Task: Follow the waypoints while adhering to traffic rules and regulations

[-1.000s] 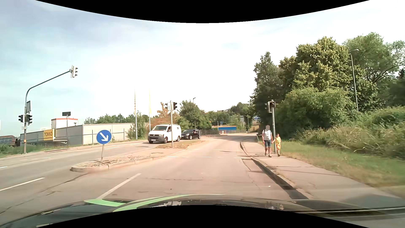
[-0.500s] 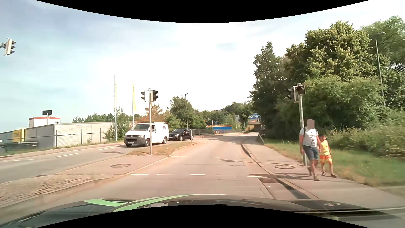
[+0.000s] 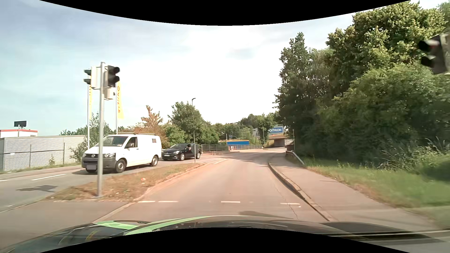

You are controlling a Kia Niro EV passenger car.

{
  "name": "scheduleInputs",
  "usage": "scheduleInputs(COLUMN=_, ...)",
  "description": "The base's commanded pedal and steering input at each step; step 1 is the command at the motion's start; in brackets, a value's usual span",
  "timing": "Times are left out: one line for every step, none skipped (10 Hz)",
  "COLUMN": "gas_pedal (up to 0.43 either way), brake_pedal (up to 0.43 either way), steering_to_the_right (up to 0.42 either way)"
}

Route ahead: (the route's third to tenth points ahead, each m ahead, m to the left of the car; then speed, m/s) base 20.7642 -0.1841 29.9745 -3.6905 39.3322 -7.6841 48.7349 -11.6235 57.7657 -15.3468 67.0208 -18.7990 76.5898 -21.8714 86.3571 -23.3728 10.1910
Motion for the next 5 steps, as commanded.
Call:
scheduleInputs(gas_pedal=0.287, brake_pedal=0.000, steering_to_the_right=0.047)
scheduleInputs(gas_pedal=0.280, brake_pedal=0.000, steering_to_the_right=0.046)
scheduleInputs(gas_pedal=0.280, brake_pedal=0.000, steering_to_the_right=0.045)
scheduleInputs(gas_pedal=0.280, brake_pedal=0.000, steering_to_the_right=0.044)
scheduleInputs(gas_pedal=0.268, brake_pedal=0.000, steering_to_the_right=0.044)
